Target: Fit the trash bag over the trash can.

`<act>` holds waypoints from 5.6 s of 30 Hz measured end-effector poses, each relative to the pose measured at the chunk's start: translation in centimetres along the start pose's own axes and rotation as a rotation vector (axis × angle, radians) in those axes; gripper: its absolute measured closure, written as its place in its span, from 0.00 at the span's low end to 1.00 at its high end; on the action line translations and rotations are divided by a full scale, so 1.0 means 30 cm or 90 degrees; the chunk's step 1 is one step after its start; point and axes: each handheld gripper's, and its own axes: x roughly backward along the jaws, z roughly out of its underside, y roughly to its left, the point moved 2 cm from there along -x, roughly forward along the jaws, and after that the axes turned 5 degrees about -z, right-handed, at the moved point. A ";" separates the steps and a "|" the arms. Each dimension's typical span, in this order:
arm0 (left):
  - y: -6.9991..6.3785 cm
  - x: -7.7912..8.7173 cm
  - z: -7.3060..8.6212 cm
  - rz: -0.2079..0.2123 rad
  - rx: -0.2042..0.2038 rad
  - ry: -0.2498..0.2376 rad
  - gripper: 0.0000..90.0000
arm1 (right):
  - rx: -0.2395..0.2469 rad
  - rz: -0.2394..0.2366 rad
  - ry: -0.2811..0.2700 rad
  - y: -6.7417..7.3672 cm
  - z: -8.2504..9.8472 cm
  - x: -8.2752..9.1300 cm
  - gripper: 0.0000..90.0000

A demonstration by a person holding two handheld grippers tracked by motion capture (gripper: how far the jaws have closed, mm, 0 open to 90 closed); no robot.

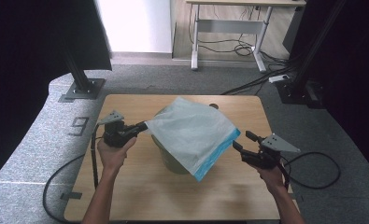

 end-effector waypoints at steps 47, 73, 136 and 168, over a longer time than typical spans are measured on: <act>-0.117 0.042 -0.021 0.041 -0.086 0.014 0.39 | 0.020 0.019 0.014 -0.016 -0.141 0.083 0.98; -0.311 -0.051 -0.039 0.070 -0.113 0.038 0.31 | 0.041 -0.061 0.017 0.152 -0.180 -0.017 0.98; -0.352 -0.150 -0.055 0.148 -0.049 0.007 1.00 | 0.002 -0.050 0.020 0.116 -0.115 0.008 0.95; -0.385 -0.016 -0.069 0.036 -0.123 -0.019 0.33 | 0.006 -0.073 0.055 0.198 -0.162 -0.070 0.97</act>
